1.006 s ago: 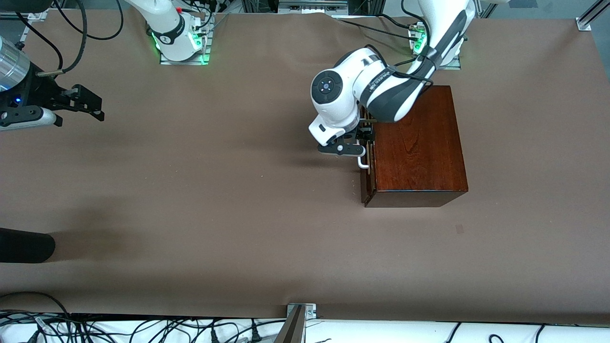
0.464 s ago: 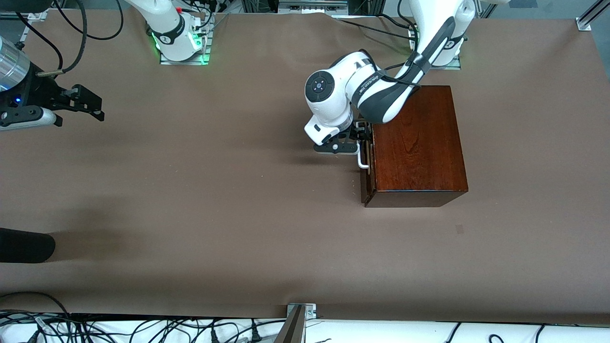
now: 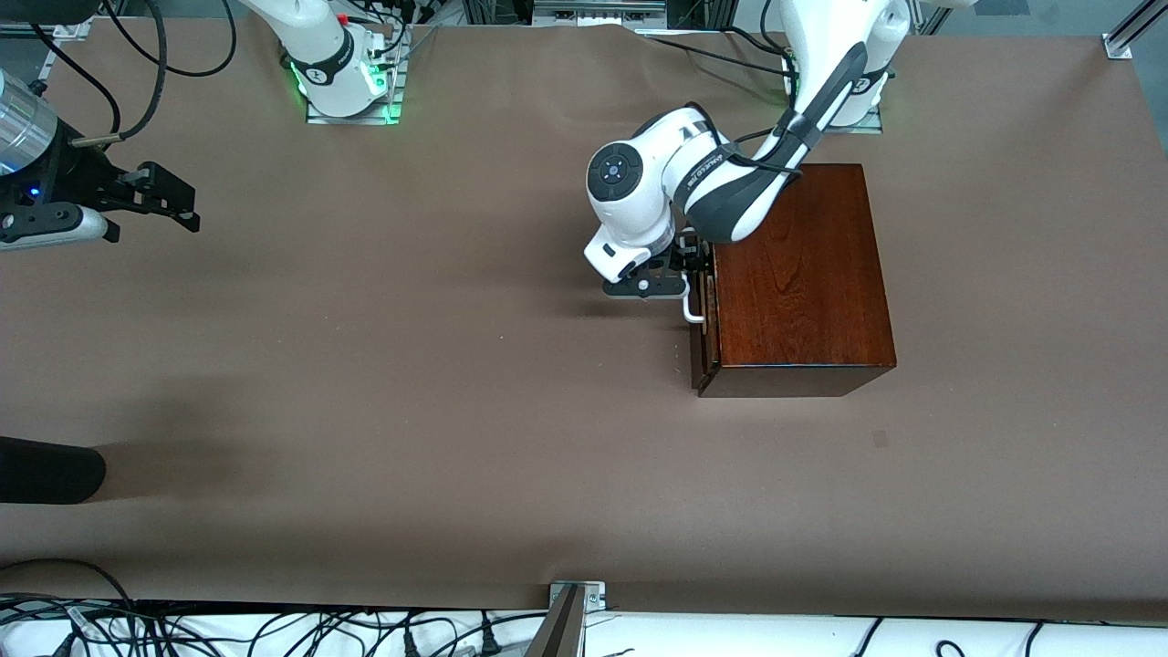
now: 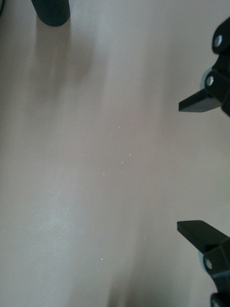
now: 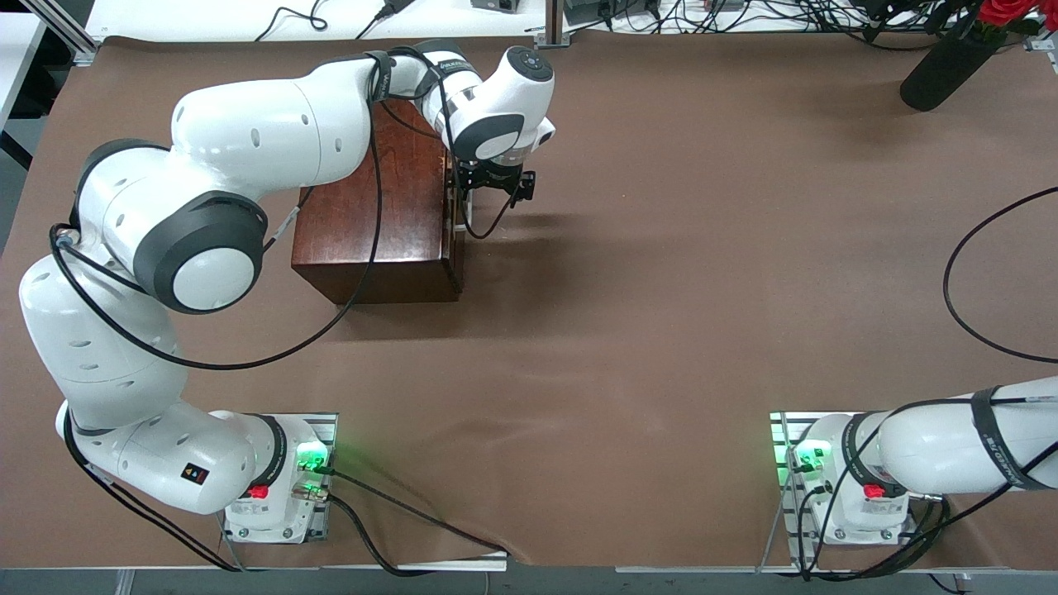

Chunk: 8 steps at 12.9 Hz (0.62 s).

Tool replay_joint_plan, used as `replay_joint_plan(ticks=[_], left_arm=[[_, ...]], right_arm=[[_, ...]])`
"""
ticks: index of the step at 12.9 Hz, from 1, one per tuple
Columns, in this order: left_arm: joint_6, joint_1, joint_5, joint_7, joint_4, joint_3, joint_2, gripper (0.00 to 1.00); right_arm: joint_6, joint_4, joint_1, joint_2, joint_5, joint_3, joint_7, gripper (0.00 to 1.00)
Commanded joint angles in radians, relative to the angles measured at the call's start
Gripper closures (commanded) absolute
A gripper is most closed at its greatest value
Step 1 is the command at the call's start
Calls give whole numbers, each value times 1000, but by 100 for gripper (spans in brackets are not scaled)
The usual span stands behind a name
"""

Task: Open drawer, take yellow block, close drawer
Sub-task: 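Pull the drawer open by its handle with the left gripper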

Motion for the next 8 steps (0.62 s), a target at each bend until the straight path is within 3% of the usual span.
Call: replay_joint_plan(ticks=[1, 5, 8], left_arm=[[67, -31, 29, -35, 13, -3, 30, 0], [161, -45, 17, -73, 32, -4, 52, 0], [164, -88, 15, -88, 102, -4, 96, 0]], right_arm=[[-13, 13, -6, 0, 14, 2, -5, 0], [-7, 13, -8, 3, 13, 0, -6, 0], [-5, 12, -9, 4, 14, -3, -5, 0]])
